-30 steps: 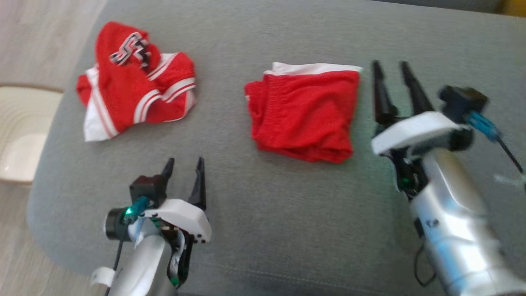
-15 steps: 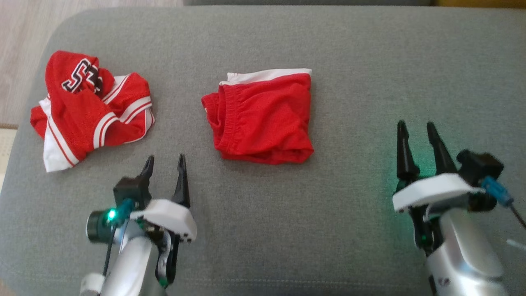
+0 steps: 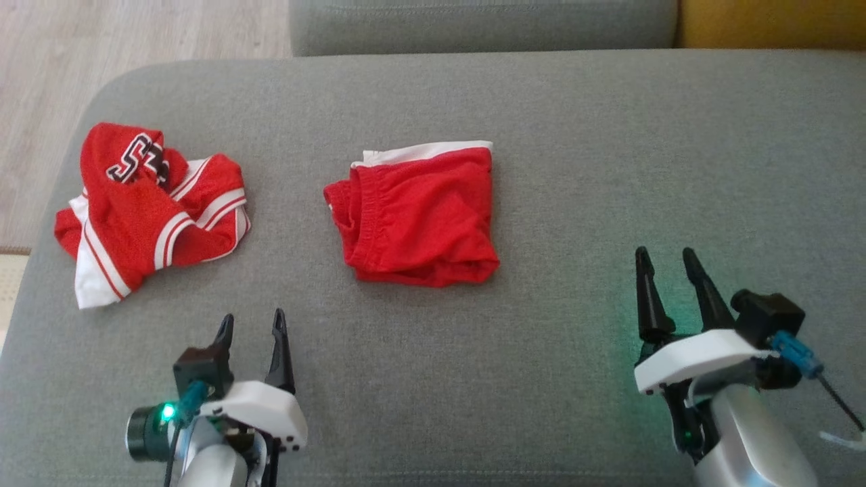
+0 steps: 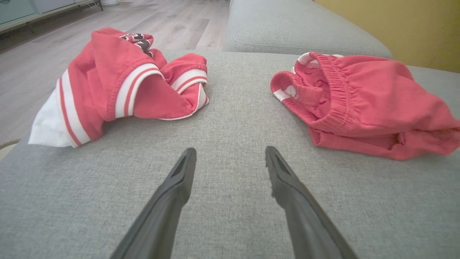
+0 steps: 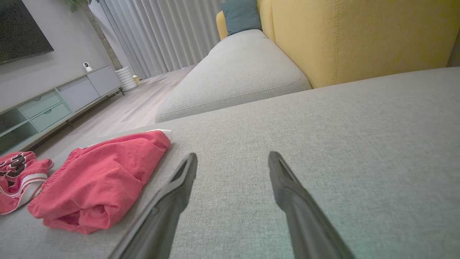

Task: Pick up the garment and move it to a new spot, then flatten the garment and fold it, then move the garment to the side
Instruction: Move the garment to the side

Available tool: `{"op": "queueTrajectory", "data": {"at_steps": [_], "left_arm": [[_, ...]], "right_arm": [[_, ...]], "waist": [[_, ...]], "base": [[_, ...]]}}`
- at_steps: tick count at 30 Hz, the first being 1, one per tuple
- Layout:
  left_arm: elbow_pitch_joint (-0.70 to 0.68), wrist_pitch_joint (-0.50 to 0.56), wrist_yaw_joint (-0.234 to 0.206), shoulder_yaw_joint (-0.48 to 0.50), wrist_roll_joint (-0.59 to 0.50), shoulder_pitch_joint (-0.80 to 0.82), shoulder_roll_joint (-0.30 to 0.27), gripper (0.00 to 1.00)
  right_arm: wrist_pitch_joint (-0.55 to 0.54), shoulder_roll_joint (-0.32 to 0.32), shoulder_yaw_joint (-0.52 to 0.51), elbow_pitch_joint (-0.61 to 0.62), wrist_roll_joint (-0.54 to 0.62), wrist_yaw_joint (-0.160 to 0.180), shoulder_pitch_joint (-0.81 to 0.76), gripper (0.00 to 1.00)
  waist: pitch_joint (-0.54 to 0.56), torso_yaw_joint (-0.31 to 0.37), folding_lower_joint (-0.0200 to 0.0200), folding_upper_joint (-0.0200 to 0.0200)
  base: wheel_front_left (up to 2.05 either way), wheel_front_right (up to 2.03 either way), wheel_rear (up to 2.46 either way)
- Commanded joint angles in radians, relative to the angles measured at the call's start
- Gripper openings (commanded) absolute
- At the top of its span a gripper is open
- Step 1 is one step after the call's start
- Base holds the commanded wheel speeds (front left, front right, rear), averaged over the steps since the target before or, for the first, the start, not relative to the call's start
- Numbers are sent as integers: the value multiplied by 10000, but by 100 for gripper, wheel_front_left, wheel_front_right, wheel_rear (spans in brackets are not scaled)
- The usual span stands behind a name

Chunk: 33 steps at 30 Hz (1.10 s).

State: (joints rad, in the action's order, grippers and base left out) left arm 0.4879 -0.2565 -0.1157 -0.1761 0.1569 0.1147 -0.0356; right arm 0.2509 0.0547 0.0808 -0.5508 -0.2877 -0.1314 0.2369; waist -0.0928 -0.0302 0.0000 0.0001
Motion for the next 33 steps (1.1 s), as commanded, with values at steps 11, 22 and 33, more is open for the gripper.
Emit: {"op": "queueTrajectory", "data": {"at_steps": [11,22,33], "left_arm": [[-540,-53,-17,323,-24,31,-147,100],[-657,-53,56,-254,214,456,-147,100],[-667,-53,146,-586,257,564,-147,100]], "right_arm": [[108,-45,475,269,50,7,137,100],[108,-45,1213,-566,586,7,1610,100],[109,-45,1334,-2483,901,7,3184,100]], "waist": [[-204,-174,0,-1],[-1096,-1548,0,-1],[-1492,-2672,0,-1]], "base": [[0,0,0],[0,0,0],[0,0,0]]}}
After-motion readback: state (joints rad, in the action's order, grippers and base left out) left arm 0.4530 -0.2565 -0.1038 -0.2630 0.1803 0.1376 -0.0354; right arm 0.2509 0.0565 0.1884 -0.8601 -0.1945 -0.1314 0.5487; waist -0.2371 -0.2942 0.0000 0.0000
